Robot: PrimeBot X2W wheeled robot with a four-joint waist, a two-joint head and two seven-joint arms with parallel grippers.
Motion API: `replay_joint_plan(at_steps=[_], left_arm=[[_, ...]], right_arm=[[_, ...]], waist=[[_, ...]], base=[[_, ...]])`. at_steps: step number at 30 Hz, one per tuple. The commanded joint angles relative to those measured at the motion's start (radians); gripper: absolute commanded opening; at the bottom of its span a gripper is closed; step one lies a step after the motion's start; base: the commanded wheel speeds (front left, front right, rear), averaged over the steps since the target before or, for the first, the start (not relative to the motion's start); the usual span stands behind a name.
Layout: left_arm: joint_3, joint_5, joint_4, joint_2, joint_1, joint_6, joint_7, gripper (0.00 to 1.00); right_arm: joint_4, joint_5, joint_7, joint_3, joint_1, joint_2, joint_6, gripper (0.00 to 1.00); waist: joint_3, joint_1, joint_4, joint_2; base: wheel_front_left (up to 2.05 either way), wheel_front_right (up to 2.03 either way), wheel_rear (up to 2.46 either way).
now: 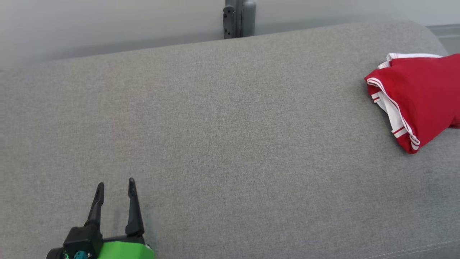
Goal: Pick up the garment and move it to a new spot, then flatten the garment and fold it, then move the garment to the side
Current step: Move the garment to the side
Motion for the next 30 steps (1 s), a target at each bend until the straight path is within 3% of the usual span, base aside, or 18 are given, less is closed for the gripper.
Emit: replay_joint_plan(at_steps=[1,7,12,22,30], left_arm=[[0.018,0.013,0.006,0.003,0.019,0.013,0.0,1.0],[0.065,0.032,0.041,0.002,0.061,0.012,0.0,1.0],[0.103,0.036,0.096,0.003,0.067,-0.008,0.0,1.0],[0.111,0.03,0.151,0.003,0.038,-0.05,0.0,1.0],[0.093,0.012,0.158,0.003,0.022,-0.04,0.0,1.0]], right_arm=[[-0.048,-0.054,-0.008,-0.04,0.061,0.053,-0.001,1.0],[-0.238,-0.217,-0.007,-0.128,0.29,0.314,-0.001,1.0],[-0.288,-0.265,-0.008,-0.115,0.398,0.431,-0.001,1.0],[-0.303,-0.285,-0.008,-0.06,0.452,0.498,-0.001,1.0],[-0.299,-0.292,-0.008,-0.062,0.436,0.502,-0.001,1.0]], waist=[[-0.076,0.0,0.001,0.0],[-0.123,0.0,0.003,0.0],[-0.146,0.0,0.022,0.0],[-0.151,0.0,0.083,0.0],[-0.154,0.0,0.117,0.0]], base=[[0.0,0.0,0.0],[0.0,0.0,0.0],[0.0,0.0,0.0],[0.0,0.0,0.0],[0.0,0.0,0.0]])
